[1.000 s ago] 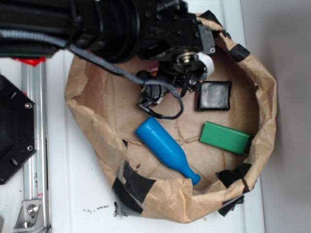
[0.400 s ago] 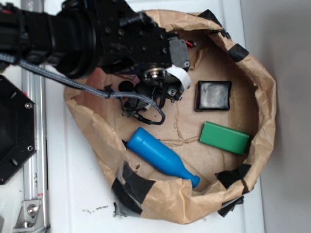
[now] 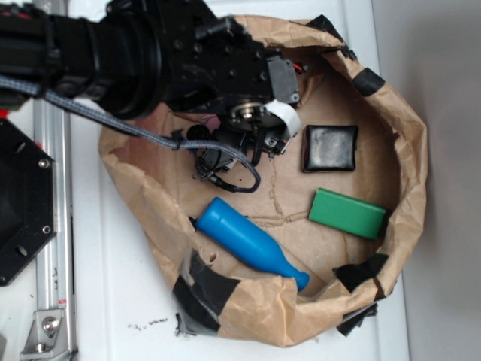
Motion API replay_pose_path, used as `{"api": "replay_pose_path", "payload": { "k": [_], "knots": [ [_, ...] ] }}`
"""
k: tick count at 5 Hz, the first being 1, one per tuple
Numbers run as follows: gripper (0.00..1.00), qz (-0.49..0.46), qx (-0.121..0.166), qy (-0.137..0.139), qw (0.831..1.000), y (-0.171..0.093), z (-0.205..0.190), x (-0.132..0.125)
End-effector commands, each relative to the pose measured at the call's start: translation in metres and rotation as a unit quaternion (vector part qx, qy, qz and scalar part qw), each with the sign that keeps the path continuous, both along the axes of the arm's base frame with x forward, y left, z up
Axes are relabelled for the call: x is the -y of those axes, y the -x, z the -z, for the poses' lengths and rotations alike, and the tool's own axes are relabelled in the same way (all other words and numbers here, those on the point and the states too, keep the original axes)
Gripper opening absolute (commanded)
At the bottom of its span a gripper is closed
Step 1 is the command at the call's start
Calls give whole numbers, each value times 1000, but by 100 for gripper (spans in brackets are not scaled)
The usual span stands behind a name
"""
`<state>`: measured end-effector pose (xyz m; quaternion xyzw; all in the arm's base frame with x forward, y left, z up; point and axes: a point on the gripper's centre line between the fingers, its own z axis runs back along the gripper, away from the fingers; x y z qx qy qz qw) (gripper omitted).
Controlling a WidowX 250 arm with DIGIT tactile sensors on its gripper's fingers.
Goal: Grab the yellow duck.
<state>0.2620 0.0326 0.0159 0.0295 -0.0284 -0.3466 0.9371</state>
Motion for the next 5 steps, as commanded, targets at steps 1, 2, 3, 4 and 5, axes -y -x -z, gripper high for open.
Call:
{"api": "replay_pose_path", "payload": {
  "k": [1, 2, 3, 4, 5],
  "knots": [
    [0, -15, 24, 13, 1000, 1, -48, 7],
    [0, -42, 52, 50, 996, 7, -99, 7],
    [0, -74, 49, 51, 995, 3, -149, 22],
    [0, -80, 51, 40, 995, -1, -166, 33],
    [0, -76, 38, 35, 996, -8, -154, 36]
  ]
}}
